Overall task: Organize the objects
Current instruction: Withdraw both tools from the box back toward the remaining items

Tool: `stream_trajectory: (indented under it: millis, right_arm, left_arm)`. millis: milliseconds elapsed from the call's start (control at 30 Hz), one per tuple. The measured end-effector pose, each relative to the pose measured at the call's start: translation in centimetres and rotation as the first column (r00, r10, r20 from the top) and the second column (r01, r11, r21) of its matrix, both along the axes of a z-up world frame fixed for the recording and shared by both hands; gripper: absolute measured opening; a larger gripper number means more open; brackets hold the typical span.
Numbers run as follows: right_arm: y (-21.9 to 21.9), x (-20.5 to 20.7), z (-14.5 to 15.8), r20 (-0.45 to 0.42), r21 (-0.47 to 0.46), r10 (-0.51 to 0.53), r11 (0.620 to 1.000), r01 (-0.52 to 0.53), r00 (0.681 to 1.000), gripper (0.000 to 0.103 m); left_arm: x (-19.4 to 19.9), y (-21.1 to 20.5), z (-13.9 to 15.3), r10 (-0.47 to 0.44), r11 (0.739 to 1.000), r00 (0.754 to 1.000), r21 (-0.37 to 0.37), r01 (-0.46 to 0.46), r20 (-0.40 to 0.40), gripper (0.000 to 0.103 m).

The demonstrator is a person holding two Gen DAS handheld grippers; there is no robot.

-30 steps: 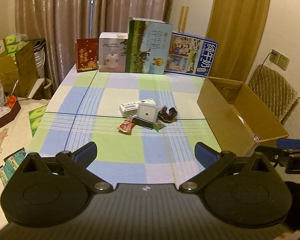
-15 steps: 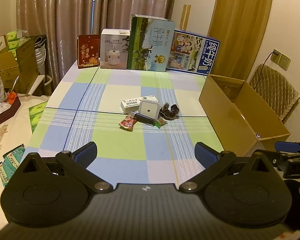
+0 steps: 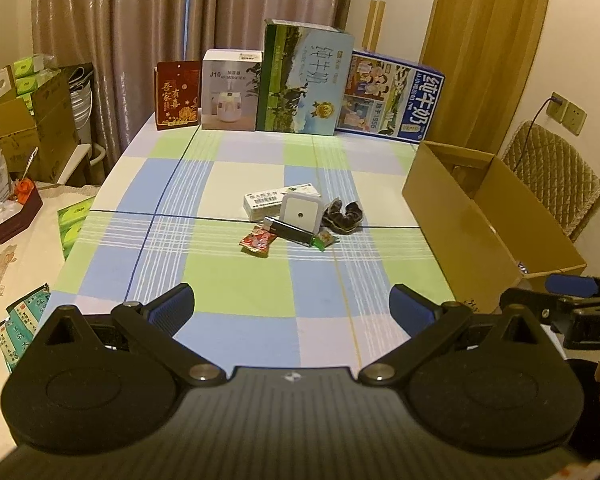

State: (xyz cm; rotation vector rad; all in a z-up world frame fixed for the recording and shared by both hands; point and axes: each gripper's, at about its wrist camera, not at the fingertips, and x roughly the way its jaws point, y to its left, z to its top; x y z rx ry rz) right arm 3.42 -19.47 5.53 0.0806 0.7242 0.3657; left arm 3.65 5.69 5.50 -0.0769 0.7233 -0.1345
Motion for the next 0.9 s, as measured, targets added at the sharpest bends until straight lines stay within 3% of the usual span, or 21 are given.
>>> stream_trajectory:
  millis: [367, 667, 900]
  right_arm:
    - [2.8, 6.3, -2.6, 0.020, -0.024, 0.008, 1.000, -0.007, 1.000, 0.101]
    - [4.2, 13.8, -7.0, -0.012, -0.067, -0.027, 0.997, 0.026, 1.000, 0.100]
    - [5.1, 17.9, -10.5, -0.055, -0.106, 0.034, 0.994, -0.040, 0.998, 0.084]
  left_arm:
    - [6.2, 1.5, -2.5, 0.000, 1.000, 1.000, 0.031, 0.000, 0.001, 0.102]
    - [13.6, 1.8, -7.8, -0.003, 0.996, 1.000, 0.085, 0.005, -0.027, 0.100]
    - [17.8, 0.7, -12.1, -0.084, 0.987, 0.995, 0.137, 0.089, -0.046, 0.090]
